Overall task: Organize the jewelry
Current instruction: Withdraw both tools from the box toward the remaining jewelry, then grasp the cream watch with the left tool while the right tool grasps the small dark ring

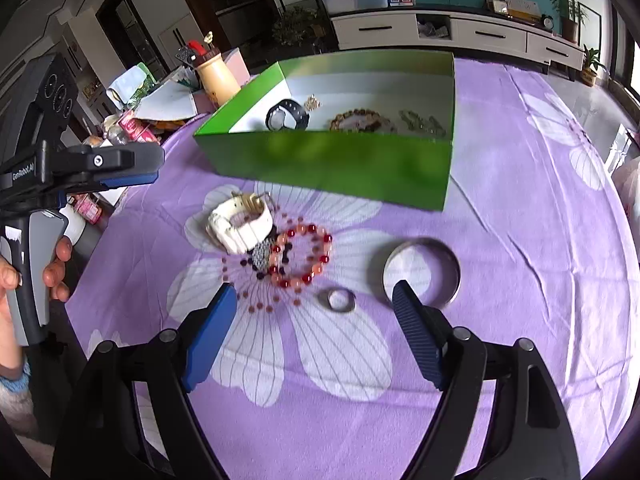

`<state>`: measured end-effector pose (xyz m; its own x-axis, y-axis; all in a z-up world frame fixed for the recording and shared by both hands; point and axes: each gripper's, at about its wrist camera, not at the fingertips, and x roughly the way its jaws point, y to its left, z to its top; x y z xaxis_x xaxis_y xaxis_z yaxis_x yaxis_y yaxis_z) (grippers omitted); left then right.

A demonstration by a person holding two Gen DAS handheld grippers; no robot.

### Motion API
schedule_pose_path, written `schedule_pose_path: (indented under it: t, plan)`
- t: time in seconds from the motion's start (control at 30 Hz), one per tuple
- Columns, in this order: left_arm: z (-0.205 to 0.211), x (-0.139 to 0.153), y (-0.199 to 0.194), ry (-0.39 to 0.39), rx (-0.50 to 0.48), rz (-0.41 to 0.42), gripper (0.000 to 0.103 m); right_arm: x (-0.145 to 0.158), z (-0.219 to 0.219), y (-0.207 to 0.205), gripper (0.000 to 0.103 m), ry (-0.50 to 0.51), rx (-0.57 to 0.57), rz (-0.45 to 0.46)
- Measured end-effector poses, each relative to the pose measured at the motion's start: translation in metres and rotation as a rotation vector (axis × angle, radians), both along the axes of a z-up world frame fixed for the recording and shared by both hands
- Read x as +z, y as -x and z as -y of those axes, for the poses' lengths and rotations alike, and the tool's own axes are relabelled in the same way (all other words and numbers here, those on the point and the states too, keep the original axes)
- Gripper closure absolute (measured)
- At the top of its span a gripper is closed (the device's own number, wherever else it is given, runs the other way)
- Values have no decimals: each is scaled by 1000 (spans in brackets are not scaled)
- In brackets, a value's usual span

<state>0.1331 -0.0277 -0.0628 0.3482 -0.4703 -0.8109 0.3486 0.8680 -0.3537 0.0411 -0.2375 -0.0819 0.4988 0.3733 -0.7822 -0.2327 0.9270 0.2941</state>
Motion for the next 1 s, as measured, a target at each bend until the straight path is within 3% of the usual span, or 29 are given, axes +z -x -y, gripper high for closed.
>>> schedule_pose_path:
  t: [0.1,0.2,0.47,1.0]
  plan:
    - [0,-17,1,-89,-5,-85,2,-5,-5,4,23,11,31,-11]
    - [-11,-30,1,-113,66,-125,2,-11,-15,7,23,24,56,-15]
    - [-25,-56,-11,-25,226,-206,3,-31,-19,1,43,81,3,-33]
    - [3,-70,-36,-73,227,-260,38,-40,-22,-18,67,142,-54,4]
